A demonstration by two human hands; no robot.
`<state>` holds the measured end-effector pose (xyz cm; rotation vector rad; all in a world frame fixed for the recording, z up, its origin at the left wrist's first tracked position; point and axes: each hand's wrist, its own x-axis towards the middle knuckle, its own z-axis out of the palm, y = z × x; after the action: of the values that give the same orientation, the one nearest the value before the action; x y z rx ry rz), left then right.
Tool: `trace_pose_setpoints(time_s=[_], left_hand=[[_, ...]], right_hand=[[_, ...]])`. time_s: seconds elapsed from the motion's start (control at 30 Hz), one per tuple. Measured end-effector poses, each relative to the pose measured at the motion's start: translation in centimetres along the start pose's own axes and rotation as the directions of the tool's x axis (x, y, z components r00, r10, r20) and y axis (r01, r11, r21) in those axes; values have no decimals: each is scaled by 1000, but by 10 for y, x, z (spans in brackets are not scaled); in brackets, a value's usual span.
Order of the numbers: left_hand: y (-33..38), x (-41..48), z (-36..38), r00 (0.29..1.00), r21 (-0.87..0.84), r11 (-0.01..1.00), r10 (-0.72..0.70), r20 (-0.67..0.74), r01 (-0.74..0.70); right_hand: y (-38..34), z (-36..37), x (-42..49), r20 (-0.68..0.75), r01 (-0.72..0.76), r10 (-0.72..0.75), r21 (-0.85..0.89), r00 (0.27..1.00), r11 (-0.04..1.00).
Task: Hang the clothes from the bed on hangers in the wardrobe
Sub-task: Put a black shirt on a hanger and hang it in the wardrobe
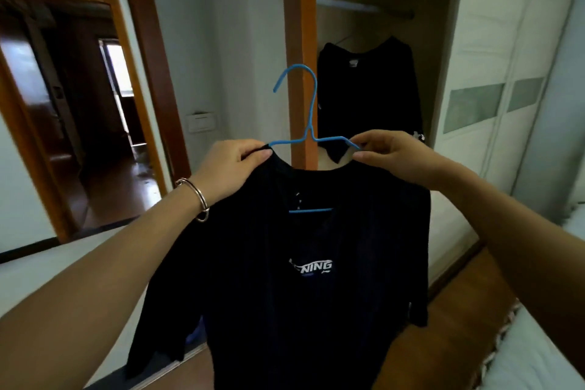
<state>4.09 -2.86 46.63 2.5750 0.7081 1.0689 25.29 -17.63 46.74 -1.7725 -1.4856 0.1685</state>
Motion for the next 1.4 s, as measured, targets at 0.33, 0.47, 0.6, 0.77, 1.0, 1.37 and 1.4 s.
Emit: trace_pose_setpoints(time_s=[0.33, 0.47, 0.6, 0.77, 1.0, 1.37, 1.4], left_hand=[[-10, 85, 97, 957, -250, 951, 229, 178, -181], [10, 115, 160, 926, -315, 914, 324, 192, -255], [20, 150, 211, 918, -422, 894, 286, 275, -152], [11, 191, 260, 879, -466, 880, 292, 378, -93], [-16, 248, 322, 924, -507, 861, 218, 313, -32], [-30, 366, 385, 975, -578, 813, 174, 138, -64], [-33, 374, 387, 978, -546, 835, 164, 128, -69]], right_hand=[[85, -39, -18, -325, -281, 284, 59, 902, 958], [114, -50, -1, -222, -333, 334, 42, 916, 942], [149, -65, 18, -211, -422, 415, 15, 885, 906], [181, -92, 42, -300, -443, 455, 111, 839, 890], [223, -125, 80, -374, -464, 481, 140, 793, 874], [268, -168, 168, -407, -565, 527, 30, 746, 824], [271, -171, 176, -417, -558, 525, 50, 742, 828]])
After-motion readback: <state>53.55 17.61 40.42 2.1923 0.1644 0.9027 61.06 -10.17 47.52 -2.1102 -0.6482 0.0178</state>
